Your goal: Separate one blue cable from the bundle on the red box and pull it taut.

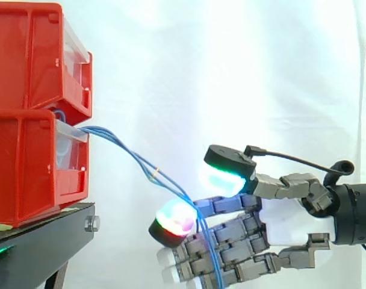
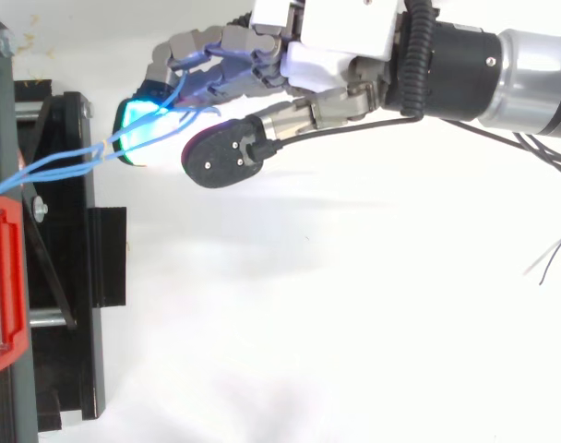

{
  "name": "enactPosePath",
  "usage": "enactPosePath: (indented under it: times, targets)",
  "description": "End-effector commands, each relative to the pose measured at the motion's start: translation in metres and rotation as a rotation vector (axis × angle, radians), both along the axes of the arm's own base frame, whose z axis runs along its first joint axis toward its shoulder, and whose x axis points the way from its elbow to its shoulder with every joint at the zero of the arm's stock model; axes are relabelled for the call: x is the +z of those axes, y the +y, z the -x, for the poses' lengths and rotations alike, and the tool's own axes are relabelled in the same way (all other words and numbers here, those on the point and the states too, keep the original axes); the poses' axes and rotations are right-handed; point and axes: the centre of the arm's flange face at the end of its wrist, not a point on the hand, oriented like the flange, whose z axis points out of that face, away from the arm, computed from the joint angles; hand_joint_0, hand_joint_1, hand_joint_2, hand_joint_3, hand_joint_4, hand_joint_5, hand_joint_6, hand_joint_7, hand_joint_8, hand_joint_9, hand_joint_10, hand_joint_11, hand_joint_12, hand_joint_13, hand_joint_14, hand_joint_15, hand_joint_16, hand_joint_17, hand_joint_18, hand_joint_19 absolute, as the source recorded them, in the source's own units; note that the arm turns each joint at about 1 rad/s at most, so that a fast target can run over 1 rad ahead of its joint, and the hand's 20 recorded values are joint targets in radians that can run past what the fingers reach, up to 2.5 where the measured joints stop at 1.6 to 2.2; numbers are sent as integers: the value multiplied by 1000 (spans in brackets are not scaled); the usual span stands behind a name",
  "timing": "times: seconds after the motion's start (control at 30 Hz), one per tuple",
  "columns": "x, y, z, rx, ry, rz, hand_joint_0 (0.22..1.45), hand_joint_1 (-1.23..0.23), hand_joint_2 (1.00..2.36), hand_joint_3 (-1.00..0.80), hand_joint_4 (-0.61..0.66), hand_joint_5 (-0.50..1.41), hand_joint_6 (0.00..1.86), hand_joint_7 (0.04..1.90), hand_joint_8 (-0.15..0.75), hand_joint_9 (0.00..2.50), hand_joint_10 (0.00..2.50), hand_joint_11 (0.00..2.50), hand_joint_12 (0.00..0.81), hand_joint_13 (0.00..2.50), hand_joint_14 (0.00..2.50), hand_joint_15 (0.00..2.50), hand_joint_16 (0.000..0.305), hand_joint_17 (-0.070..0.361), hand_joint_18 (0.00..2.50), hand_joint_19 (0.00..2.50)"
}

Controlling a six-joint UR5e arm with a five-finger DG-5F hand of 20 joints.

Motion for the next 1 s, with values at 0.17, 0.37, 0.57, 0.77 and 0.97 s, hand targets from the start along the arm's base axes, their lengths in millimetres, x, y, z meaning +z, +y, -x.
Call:
enactPosePath:
  times: [0.17,0.37,0.57,0.77,0.97]
  targets:
    - [20,-2,-13,16,-89,-19,559,-629,1004,-456,222,-113,503,1172,226,487,7,183,298,346,9,207,52,118,273,219]
    - [32,-3,-18,14,-87,-16,569,-633,1005,-442,214,-103,502,1254,227,490,8,198,295,348,9,209,52,117,274,223]
    - [42,-2,-22,14,-88,-15,584,-642,1008,-402,199,-105,578,1269,225,502,8,203,294,360,9,208,51,115,286,227]
    - [58,1,-24,18,-43,-16,586,-642,1011,-358,212,-136,724,1037,230,502,9,219,295,363,9,211,51,115,288,231]
    - [62,0,-24,15,-21,-13,576,-643,1016,-287,201,-167,834,928,229,491,12,245,297,363,10,224,51,116,291,239]
